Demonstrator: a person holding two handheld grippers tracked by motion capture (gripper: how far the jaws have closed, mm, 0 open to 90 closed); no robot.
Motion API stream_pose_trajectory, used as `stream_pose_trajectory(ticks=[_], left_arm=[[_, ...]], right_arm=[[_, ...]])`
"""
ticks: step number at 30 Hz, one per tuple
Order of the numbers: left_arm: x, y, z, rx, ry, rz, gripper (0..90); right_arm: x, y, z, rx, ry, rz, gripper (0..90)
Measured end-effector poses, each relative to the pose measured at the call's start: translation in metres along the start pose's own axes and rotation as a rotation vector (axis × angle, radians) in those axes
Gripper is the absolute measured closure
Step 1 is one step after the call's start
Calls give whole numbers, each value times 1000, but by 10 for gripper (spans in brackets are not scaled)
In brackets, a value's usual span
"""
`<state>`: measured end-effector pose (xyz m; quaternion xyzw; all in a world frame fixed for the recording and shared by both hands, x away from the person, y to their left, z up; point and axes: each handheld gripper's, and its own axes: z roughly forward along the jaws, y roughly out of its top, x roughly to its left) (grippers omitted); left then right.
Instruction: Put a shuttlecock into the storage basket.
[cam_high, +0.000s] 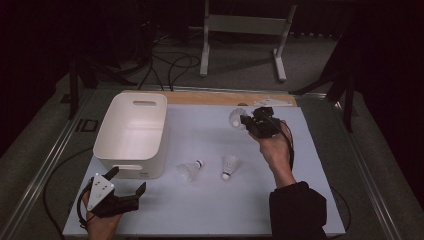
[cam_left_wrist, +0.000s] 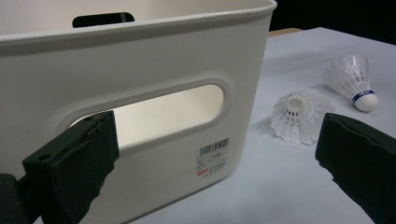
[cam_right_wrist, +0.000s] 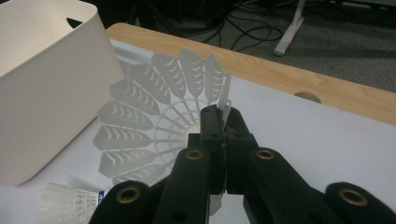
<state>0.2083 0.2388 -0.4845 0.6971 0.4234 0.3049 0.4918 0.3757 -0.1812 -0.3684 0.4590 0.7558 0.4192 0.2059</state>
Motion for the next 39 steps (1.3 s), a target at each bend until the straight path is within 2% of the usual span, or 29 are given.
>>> stream_pose_trajectory(ticks=[23, 39], left_arm=[[-1, 0, 1, 4, -2, 9, 1], [-2, 0, 1, 8, -1, 13, 1]], right_arm=[[11, 11, 6, -19, 53, 13, 896], [28, 18, 14, -30, 86, 2, 895]])
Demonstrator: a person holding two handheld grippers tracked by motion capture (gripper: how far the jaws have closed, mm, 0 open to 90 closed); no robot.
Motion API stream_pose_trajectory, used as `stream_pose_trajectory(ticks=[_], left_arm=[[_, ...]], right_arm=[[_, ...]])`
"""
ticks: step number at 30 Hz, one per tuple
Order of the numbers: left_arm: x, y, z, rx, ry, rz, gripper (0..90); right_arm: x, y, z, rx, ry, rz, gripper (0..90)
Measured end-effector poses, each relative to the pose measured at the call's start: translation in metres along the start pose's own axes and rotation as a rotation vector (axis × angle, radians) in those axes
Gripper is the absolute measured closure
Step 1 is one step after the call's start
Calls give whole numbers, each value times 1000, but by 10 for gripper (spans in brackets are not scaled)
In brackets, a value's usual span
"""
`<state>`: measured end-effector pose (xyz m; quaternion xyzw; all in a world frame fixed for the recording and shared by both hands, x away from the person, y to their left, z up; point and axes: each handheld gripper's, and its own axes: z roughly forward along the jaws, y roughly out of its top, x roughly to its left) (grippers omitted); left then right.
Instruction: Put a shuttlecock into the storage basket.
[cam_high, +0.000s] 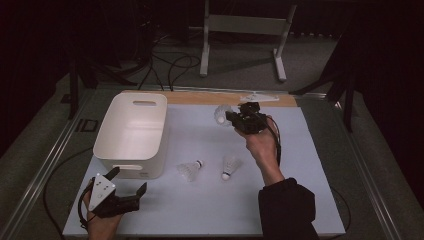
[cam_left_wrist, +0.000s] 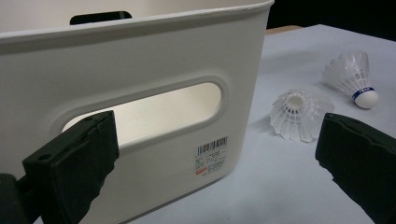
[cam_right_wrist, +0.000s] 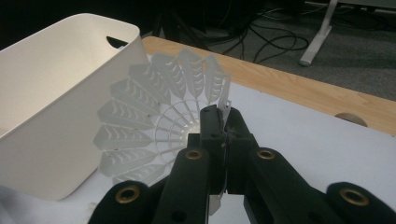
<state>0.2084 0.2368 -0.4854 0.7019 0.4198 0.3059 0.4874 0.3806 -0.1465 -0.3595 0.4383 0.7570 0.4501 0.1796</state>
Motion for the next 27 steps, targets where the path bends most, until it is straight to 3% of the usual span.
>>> stream_pose_trajectory(ticks=[27], left_arm=[[0, 0, 0, 3, 0, 3, 1]], right_arm=[[22, 10, 13, -10, 50, -8, 894]])
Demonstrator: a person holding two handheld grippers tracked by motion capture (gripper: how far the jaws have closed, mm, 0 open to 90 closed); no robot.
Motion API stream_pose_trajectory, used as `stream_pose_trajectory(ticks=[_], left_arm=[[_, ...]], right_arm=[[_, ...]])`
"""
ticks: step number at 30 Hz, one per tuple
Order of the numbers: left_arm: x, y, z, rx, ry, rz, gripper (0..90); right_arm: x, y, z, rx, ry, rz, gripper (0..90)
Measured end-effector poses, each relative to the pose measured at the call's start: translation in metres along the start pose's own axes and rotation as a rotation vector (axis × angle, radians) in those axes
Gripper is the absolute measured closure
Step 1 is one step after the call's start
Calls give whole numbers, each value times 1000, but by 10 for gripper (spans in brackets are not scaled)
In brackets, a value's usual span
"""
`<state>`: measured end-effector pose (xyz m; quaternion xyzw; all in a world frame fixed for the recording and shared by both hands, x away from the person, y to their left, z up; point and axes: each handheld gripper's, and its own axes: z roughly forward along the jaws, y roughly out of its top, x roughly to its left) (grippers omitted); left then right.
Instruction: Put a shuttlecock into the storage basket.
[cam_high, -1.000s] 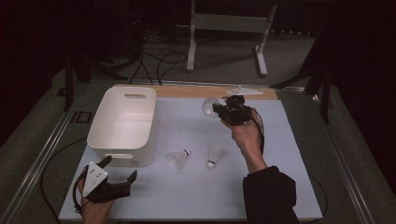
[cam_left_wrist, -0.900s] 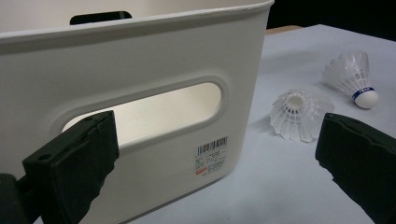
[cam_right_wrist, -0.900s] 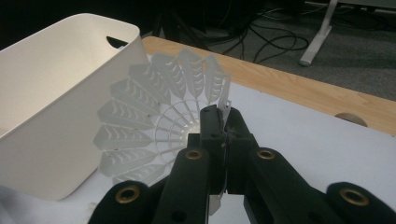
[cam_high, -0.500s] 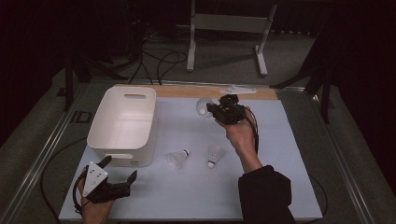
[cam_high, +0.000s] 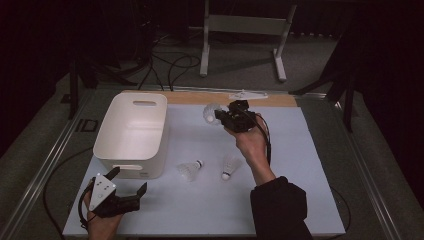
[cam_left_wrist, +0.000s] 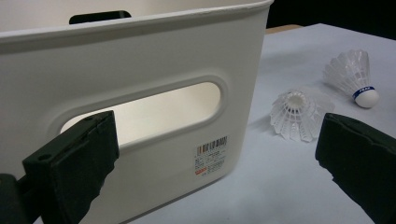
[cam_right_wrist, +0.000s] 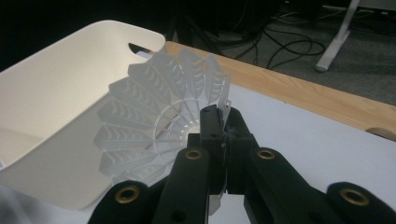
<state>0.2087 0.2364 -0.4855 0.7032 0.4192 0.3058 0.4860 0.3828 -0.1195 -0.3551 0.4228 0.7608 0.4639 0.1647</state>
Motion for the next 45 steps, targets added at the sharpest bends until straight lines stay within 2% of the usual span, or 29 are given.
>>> stream_pose_trajectory(ticks=[34, 37, 45], left_arm=[[0, 0, 1, 1, -5, 0, 1], [0, 0, 0, 1, -5, 0, 1], [0, 0, 0, 1, -5, 2, 1]], right_arm=[[22, 11, 19, -18, 63, -10, 895], [24, 11, 21, -19, 72, 7, 895], [31, 13, 27, -22, 92, 5, 895]])
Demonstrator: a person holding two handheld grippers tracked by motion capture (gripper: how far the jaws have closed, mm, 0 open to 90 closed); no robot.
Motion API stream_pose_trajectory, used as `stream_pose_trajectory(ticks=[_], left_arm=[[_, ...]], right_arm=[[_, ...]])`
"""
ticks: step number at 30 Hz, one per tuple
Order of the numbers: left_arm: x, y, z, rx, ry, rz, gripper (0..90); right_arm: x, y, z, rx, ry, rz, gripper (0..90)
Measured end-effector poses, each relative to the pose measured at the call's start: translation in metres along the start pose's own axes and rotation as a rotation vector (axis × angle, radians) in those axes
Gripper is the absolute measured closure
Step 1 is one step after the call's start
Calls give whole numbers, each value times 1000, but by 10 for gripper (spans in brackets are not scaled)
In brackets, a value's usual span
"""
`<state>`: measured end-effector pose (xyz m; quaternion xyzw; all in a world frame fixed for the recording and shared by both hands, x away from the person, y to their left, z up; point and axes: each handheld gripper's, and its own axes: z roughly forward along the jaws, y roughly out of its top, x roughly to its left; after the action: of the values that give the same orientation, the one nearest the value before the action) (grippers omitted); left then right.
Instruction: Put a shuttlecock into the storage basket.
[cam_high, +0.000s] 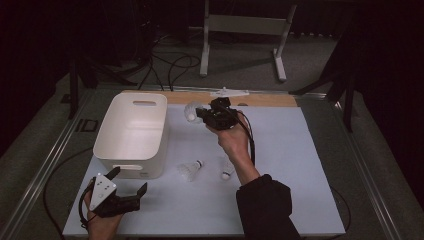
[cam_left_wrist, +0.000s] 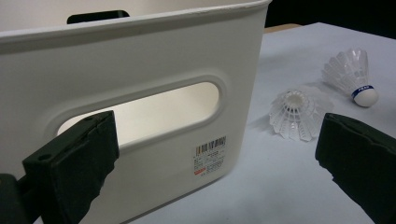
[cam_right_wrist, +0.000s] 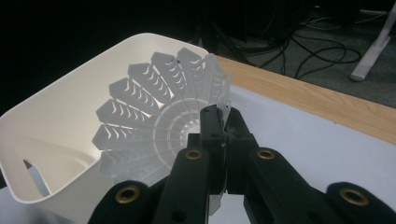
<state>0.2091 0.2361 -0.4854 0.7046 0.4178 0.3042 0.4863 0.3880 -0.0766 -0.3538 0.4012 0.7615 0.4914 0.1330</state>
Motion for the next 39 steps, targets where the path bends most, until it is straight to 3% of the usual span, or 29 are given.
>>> stream_pose_trajectory(ticks=[14, 39], left_arm=[[0, 0, 0, 2, 0, 3, 1], [0, 0, 0, 2, -1, 1, 1]], right_arm=[[14, 7, 6, -27, 44, 0, 895], [34, 21, 17, -24, 63, -36, 895]])
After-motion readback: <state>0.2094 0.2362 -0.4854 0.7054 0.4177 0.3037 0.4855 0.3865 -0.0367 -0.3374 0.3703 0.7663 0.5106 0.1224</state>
